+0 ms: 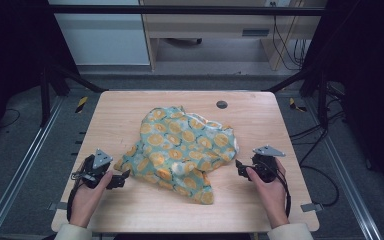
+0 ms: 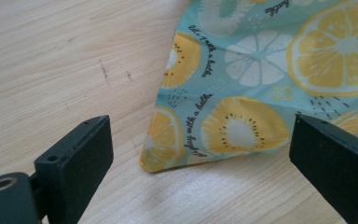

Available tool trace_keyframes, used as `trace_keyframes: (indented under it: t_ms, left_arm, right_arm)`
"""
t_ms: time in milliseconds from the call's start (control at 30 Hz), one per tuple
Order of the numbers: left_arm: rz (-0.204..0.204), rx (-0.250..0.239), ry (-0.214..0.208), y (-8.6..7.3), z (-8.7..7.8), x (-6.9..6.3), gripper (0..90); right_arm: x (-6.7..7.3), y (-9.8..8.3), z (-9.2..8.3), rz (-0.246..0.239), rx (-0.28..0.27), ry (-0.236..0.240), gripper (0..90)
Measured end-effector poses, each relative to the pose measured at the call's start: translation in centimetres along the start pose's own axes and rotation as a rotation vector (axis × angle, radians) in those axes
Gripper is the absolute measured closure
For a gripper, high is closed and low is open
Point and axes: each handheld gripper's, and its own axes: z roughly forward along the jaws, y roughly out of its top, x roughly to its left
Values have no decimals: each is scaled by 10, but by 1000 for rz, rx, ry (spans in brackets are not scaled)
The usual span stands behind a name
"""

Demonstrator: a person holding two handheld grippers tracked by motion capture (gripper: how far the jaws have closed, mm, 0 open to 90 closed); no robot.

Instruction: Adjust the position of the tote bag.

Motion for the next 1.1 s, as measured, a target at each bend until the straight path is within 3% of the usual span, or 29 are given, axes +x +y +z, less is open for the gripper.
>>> trace_keyframes:
  t_ms: [167, 433, 700, 900, 1033, 1100]
  left_arm:
    - [5, 5, 0, -1, -1, -1, 60]
    - [-8, 2, 9, -2, -5, 3, 60]
    - [24, 14, 9, 1, -3, -1, 61]
    - [19, 12, 16, 0, -3, 0, 60]
    - [22, -3, 19, 1, -5, -1, 60]
    - [28, -12, 17, 3, -6, -2, 61]
  right_arm:
    - [1, -1, -1, 4, -9, 16, 155]
    - [1, -4, -3, 21, -1, 58, 256]
    - [0, -4, 2, 43, 23, 109, 329]
    - [-4, 6, 18, 32, 21, 106, 266]
    - [-5, 29, 36, 29, -19, 107, 215]
    - [-6, 37, 49, 44, -11, 124, 194]
